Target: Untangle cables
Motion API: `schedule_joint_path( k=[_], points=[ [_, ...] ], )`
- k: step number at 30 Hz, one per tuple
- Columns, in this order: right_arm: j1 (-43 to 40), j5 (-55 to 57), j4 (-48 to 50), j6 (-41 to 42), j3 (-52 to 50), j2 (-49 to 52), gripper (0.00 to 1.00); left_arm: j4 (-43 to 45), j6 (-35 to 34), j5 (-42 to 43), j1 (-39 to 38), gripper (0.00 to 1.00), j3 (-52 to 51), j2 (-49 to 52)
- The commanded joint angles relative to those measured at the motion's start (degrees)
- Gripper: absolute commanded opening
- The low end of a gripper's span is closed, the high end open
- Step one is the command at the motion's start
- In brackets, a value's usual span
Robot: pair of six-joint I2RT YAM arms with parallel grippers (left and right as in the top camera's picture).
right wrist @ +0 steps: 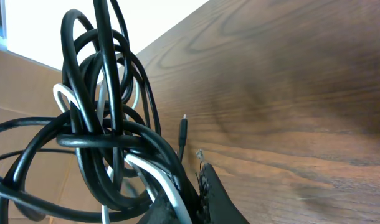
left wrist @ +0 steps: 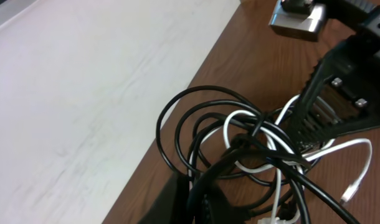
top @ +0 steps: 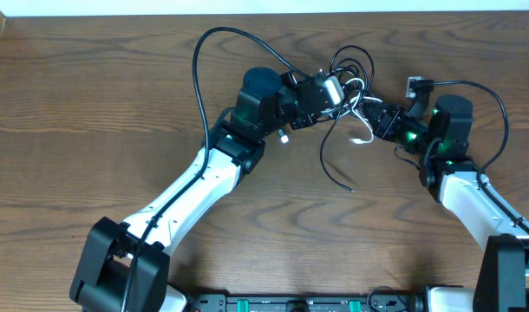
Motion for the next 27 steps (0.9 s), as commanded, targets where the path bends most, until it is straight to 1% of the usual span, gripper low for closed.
schedule_joint_path(
  k=[1,6,9,11,14,16,18,25,27],
  points=[
    [-1.7,5.7,-0.7,-0.2,-0.7,0.9,0.01,1.1,-0.6,-8.5,1.1,0.07,1.4,-2.0],
    [-1.8,5.7,-0.7,-0.2,-0.7,0.9,0.01,1.0,-0.8,-18.3,1.1,0.07,1.4,-2.1],
    [-2.2,5.7,-0.3,1.1,-0.7,0.9,0.01,1.0,-2.4,-24.8,1.1,0.07,1.4,-2.0],
    [-2.3,5.6,0.5,1.9,-0.7,0.9,0.01,1.0,-3.1,-26.9,1.1,0.08,1.4,-2.0],
    [-2.3,5.0,2.7,3.3,-0.7,0.9,0.01,0.7,-3.8,-26.4,1.1,0.07,1.4,-2.0],
    [-2.3,4.0,4.6,4.0,-0.7,0.9,0.01,-0.3,-3.8,-24.3,1.1,0.07,1.4,-2.0],
    [-2.3,2.5,7.2,5.1,-0.7,0.9,0.01,-2.2,-3.8,-21.8,1.1,0.07,1.4,-2.0],
    [-2.3,-1.2,15.5,9.0,-0.7,0.9,0.01,-8.3,-3.8,-19.8,0.0,0.08,1.4,-2.0],
    [-2.3,-2.9,17.7,9.4,-0.7,0.9,0.01,-9.6,-3.8,-18.1,-0.7,0.07,1.4,-2.0]
  ],
)
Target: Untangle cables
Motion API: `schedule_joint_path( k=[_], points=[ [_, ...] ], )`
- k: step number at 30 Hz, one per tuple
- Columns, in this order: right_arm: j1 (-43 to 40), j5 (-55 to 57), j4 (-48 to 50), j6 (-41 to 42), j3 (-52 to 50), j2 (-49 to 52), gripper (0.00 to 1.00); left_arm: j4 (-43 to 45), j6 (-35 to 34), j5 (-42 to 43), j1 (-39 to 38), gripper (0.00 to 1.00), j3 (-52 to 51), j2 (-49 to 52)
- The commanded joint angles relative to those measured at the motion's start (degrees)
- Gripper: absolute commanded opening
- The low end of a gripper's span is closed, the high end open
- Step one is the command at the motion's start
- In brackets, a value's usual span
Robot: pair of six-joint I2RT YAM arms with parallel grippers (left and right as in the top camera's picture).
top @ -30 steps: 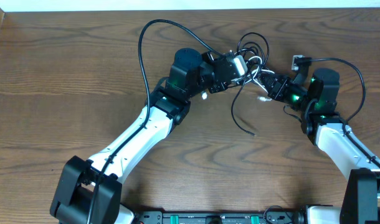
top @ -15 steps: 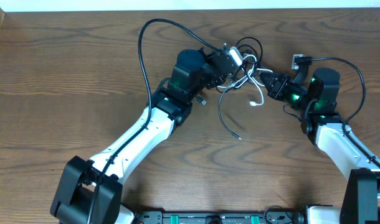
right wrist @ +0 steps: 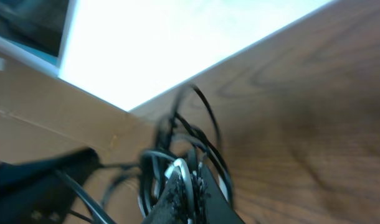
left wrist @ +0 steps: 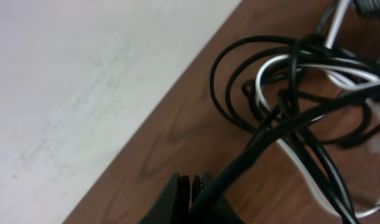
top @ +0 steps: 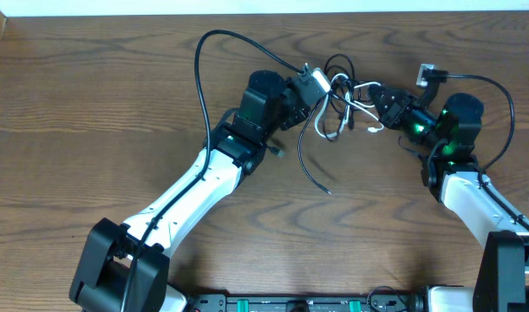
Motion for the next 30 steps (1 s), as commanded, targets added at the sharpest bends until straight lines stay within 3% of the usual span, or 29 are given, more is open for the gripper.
schedule_joint_path(
  k=[1,3,4,6,7,8,9,18,30],
  points=[
    [-1.2,-1.6,2.7,2.7,-0.2,0.2,0.01,-1.9,-0.5,1.5,-0.5,0.07,1.4,-1.9],
    [-1.2,-2.4,3.8,2.9,-0.2,0.2,0.01,-2.9,-0.5,2.5,-1.0,0.10,1.4,-1.9],
    [-1.2,-2.7,3.9,2.9,-0.2,0.2,0.01,-3.4,-0.5,2.5,-1.2,0.17,1.4,-1.9],
    [-1.3,-3.0,3.9,2.8,-0.2,0.2,0.01,-4.4,-0.5,2.5,-1.4,0.47,1.4,-1.9],
    [-1.2,-3.0,3.8,2.8,-0.2,0.2,0.01,-4.8,-0.5,2.5,-1.4,0.72,1.4,-1.9],
    [-1.3,-3.1,3.9,2.8,-0.2,0.2,0.01,-5.2,-0.5,2.5,-1.4,0.90,1.4,-1.9],
    [-1.3,-3.3,3.9,2.8,-0.2,0.2,0.01,-5.6,-0.5,2.5,-1.4,0.94,1.4,-1.9],
    [-1.3,-10.4,6.8,-2.3,-0.2,0.2,0.01,-7.0,-0.5,6.9,-1.3,0.95,1.4,-3.2],
    [-1.3,-31.9,9.6,-20.6,-0.2,0.2,0.01,-7.1,-0.5,7.0,-1.2,0.96,1.4,-4.6]
  ],
)
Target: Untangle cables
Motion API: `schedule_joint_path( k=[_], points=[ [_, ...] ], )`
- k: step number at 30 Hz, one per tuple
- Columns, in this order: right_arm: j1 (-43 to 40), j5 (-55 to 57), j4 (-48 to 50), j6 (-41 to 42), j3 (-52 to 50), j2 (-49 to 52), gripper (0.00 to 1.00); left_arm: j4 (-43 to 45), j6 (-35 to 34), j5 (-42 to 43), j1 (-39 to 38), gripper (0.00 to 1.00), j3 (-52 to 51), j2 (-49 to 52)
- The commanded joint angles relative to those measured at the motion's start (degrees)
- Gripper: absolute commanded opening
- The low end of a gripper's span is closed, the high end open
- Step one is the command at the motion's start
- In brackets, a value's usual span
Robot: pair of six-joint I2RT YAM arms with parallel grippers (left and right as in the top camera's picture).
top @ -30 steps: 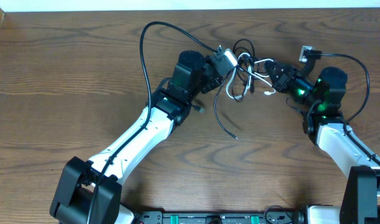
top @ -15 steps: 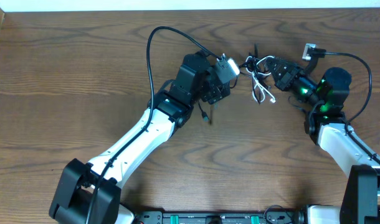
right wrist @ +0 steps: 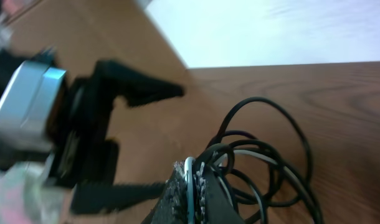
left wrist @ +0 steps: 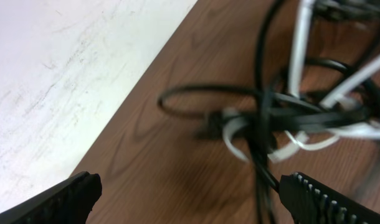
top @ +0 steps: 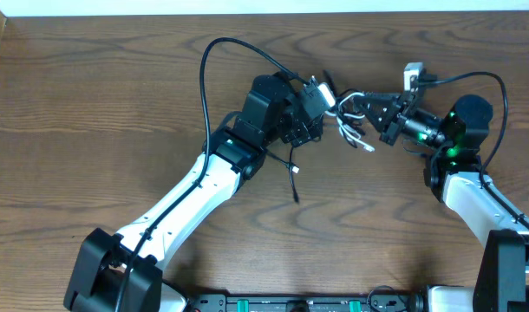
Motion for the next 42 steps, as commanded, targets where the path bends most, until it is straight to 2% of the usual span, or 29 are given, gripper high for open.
schedule_joint_path(
  k=[1,8,13,18,20,24,26,28,30,37,42],
  points=[
    [-0.4,-8.0,0.4,-8.0,0.0,0.0,0.01,-0.4,-0.5,1.2,0.1,0.96,1.4,-2.6],
    [-0.5,-9.1,0.4,-10.1,0.0,0.0,0.01,-5.7,-0.2,2.4,0.1,0.96,1.4,-6.0],
    [-0.5,-11.7,0.4,-9.9,0.0,0.0,0.01,-11.7,5.4,2.4,0.1,0.96,1.4,-7.9],
    [-0.6,-14.7,0.4,-9.8,0.0,0.0,0.01,-14.5,5.7,5.1,0.1,0.96,1.4,-8.4],
    [-0.7,-15.2,0.5,-9.8,0.0,0.0,0.01,-15.6,4.6,7.7,0.1,0.96,1.4,-8.4],
    [-0.7,-17.1,0.5,-9.9,0.0,0.0,0.01,-16.5,-5.1,14.0,0.1,0.94,1.4,-8.4],
    [-0.7,-19.1,0.7,-10.6,0.0,0.0,0.01,-17.5,-6.1,18.3,0.1,0.93,1.4,-8.4],
    [-0.8,-20.8,0.7,-10.9,0.0,0.0,0.01,-18.3,-5.8,20.9,0.1,0.88,1.4,-8.4],
    [-1.1,-21.7,0.6,-10.8,0.0,0.0,0.01,-19.5,-3.5,22.0,0.1,0.82,1.4,-8.4],
    [-2.4,-22.7,0.7,-7.3,0.0,0.0,0.01,-28.2,12.7,22.6,0.0,0.66,1.4,-8.4],
    [-2.7,-23.1,0.7,-7.0,0.0,0.0,0.01,-29.5,13.5,25.1,0.0,0.60,1.4,-8.4]
  ],
)
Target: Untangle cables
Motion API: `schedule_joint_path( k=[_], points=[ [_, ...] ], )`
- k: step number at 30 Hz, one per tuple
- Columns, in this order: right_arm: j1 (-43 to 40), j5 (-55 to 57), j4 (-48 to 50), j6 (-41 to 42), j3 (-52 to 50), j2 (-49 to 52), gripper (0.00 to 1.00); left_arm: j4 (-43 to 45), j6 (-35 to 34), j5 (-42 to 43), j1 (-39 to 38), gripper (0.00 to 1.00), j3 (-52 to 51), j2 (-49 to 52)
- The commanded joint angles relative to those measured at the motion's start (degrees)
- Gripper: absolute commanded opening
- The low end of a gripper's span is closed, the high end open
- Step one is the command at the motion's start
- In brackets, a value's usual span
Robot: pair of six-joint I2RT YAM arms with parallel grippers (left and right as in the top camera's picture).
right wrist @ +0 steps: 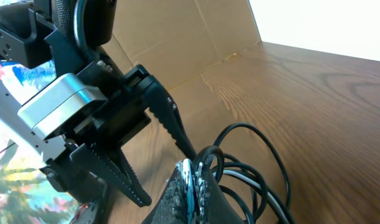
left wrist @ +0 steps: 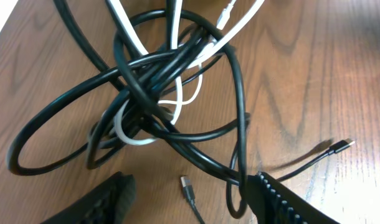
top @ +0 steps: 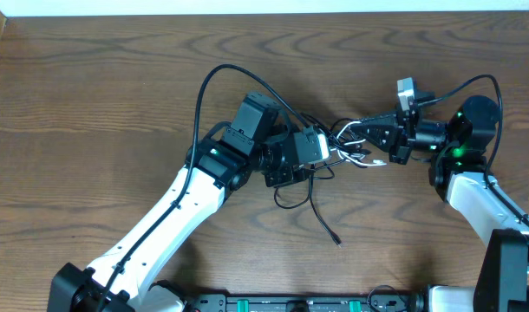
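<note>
A knot of black and white cables (top: 341,149) lies on the table between the two arms, and it fills the left wrist view (left wrist: 156,81). One black tail (top: 327,224) trails toward the front edge. My left gripper (top: 323,161) (left wrist: 191,182) is open just left of the knot; a loose USB plug (left wrist: 186,185) lies between its fingers, ungripped, and a black loop passes its right finger (left wrist: 283,198). My right gripper (top: 386,143) (right wrist: 191,180) is shut on a white cable (right wrist: 255,183) at the knot's right side.
The wooden table (top: 91,104) stretches wide to the left and front. A second plug end (left wrist: 346,144) lies to the right of the knot. A cardboard wall (right wrist: 196,37) stands beyond the left arm. The left arm's own black lead (top: 204,87) arches above its wrist.
My left gripper, still open, has moved toward the front of the table and now sits low beside the knot. The knot and its black tail lie nearer the front. The right gripper still holds the white cable.
Both grippers were first shut on the knot at the back of the table. Then they stood farther apart, the left still on a black cable. Then the left was open, the cable released. Now the left hovers open beside the knot while the right keeps its hold.
</note>
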Motion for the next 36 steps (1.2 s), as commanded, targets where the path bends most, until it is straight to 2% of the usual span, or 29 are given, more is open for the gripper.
schedule_joint_path(
  k=[1,4,9,15,28,31,36],
  points=[
    [-0.5,-1.6,0.2,1.1,0.0,0.0,0.01,-0.6,3.7,4.3,0.0,0.60,1.3,-0.9],
    [-0.5,-3.1,0.4,1.1,0.0,0.0,0.01,-0.7,6.0,4.6,0.0,0.53,1.3,-0.9],
    [-0.5,-4.8,0.4,1.3,0.0,0.0,0.01,0.9,16.1,1.9,0.0,0.53,1.3,-0.8],
    [-0.4,-4.7,0.4,2.0,0.0,0.0,0.01,5.3,16.4,-4.8,0.0,0.54,1.3,-0.8],
    [1.1,-4.7,0.4,3.0,0.0,0.0,0.01,5.9,16.4,-4.2,-1.6,0.54,1.3,-0.2],
    [1.1,-4.7,0.4,3.1,0.0,0.0,0.01,5.9,16.4,-0.7,-2.0,0.54,1.3,0.0],
    [1.1,-4.7,0.4,3.1,0.0,0.0,0.01,5.9,16.4,-0.3,-1.9,0.43,1.3,0.5]
  ],
)
